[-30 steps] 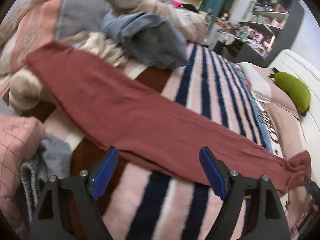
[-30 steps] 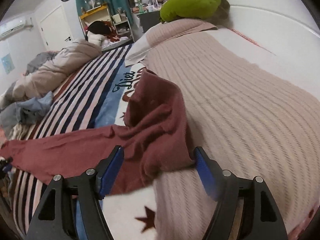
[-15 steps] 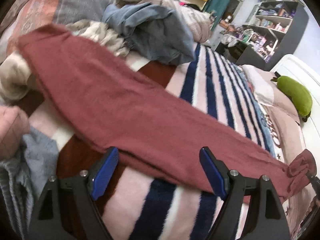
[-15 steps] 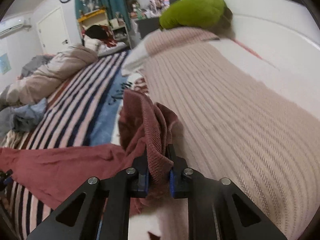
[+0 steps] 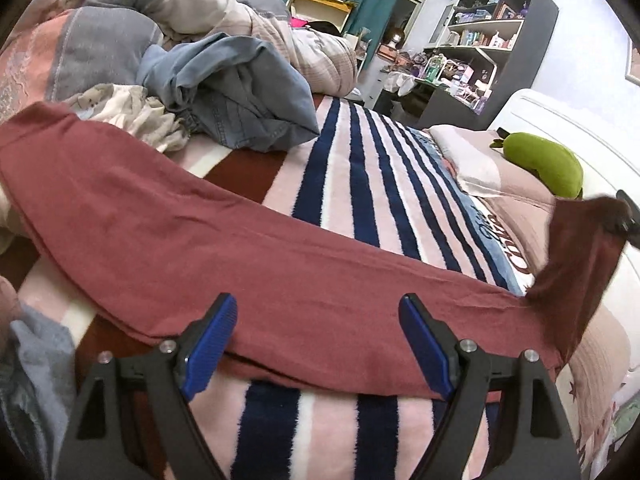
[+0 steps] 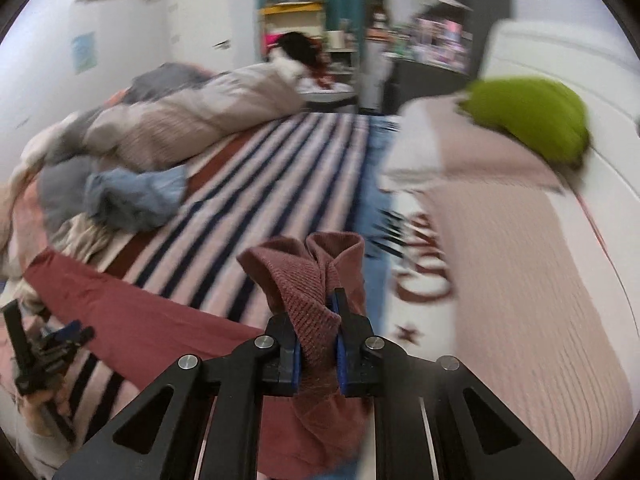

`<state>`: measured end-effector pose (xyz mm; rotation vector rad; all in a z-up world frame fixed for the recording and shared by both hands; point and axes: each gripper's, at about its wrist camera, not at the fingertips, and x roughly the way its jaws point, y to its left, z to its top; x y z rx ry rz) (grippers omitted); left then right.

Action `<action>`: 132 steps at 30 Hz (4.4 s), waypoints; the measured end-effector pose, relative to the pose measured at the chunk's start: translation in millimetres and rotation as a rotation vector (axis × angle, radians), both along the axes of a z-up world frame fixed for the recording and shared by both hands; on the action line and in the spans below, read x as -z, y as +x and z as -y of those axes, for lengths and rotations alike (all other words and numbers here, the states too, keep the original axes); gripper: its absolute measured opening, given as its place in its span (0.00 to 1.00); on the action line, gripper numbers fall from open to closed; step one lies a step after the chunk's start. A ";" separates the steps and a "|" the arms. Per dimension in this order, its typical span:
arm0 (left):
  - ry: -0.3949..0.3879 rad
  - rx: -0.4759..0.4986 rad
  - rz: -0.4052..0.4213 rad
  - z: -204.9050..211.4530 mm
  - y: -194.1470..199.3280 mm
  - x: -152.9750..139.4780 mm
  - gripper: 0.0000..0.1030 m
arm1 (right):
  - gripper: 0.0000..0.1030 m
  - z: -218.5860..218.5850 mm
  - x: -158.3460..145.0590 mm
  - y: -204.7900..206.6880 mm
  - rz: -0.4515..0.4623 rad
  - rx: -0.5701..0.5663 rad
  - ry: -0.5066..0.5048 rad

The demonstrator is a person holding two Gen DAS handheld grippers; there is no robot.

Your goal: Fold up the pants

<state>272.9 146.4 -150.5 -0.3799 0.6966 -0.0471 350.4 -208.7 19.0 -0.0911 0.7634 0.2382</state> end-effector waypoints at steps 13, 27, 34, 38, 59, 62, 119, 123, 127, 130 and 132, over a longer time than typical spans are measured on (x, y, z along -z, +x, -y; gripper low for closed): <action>-0.011 -0.016 -0.009 -9.6 -1.0 7.0 0.78 | 0.05 -181.7 35.2 34.8 -0.041 -0.275 -0.127; -0.076 0.031 -0.022 -4.5 3.2 12.9 0.78 | 0.45 -171.2 142.2 -13.7 -0.401 -0.495 0.146; -0.155 0.118 -0.006 14.8 18.0 1.9 0.78 | 0.62 -88.0 107.7 -24.8 -0.064 -0.363 0.353; -0.176 0.234 -0.044 49.0 30.6 -1.3 0.78 | 0.63 -57.0 122.4 -8.6 0.024 -0.220 0.263; 0.091 0.203 -0.180 106.7 76.5 -1.0 0.17 | 0.63 0.3 133.6 -4.8 0.048 -0.106 0.352; 0.149 0.145 -0.132 85.3 73.3 -16.9 0.17 | 0.63 -0.2 133.2 -6.2 0.051 -0.108 0.362; 0.151 0.382 -0.140 73.9 91.6 -4.9 0.67 | 0.17 -33.4 171.2 7.8 -0.186 -0.432 0.196; 0.208 0.345 -0.179 70.2 105.9 15.0 0.67 | 0.16 -23.8 184.3 32.5 -0.184 -0.326 0.216; 0.252 0.338 -0.175 70.0 105.5 19.9 0.67 | 0.16 -27.2 192.3 34.4 -0.170 -0.296 0.157; 0.245 0.314 -0.168 63.5 102.5 9.0 0.67 | 0.21 -30.2 186.9 29.2 -0.149 -0.286 0.152; 0.247 0.288 -0.140 56.9 97.5 -3.1 0.67 | 0.29 -28.1 178.8 22.9 -0.119 -0.298 0.172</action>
